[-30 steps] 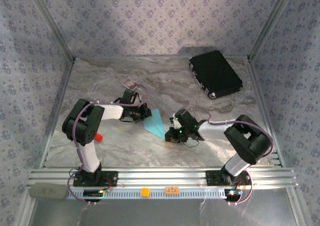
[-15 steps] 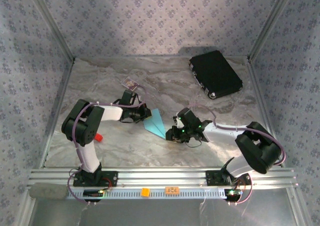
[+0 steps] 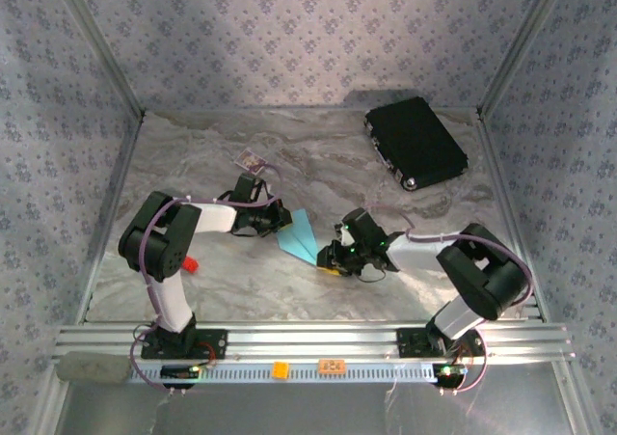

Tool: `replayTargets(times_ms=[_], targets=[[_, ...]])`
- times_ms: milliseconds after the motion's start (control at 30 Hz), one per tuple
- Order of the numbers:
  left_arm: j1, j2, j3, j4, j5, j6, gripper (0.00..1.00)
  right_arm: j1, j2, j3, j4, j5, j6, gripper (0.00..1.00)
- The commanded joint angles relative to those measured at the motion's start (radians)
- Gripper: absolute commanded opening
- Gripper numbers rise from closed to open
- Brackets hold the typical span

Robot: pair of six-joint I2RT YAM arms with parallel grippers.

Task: Fold a paper plane with a square sheet of paper (pick it up from the middle)
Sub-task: Turn over the paper at the center of the table.

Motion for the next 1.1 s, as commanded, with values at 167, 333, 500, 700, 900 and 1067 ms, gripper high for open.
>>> replayTargets(times_ms=[167,333,500,700,900,1067], targets=[[0.007,0.008,-0.042,-0.097,-0.063,-0.002,0.00,-0.008,0.004,-0.014,0.092,0.015,0.030,0.30],[0.007,0.012,-0.040,-0.089,-0.059,-0.007,0.00,-0.026,-0.005,-0.022,0.115,0.018,0.018,0.31],[0.007,0.006,-0.040,-0.084,-0.056,-0.010,0.00,-0.034,0.004,-0.031,0.163,0.008,0.015,0.31],[0.008,0.005,-0.041,-0.081,-0.052,-0.015,0.00,-0.037,0.014,-0.040,0.209,-0.007,0.023,0.27],[0.007,-0.010,-0.041,-0.066,-0.043,-0.022,0.02,-0.040,0.025,-0.047,0.215,-0.007,0.024,0.19],[0.006,-0.071,-0.064,-0.008,-0.040,-0.026,0.14,-0.042,0.021,-0.058,0.233,-0.016,0.019,0.09]])
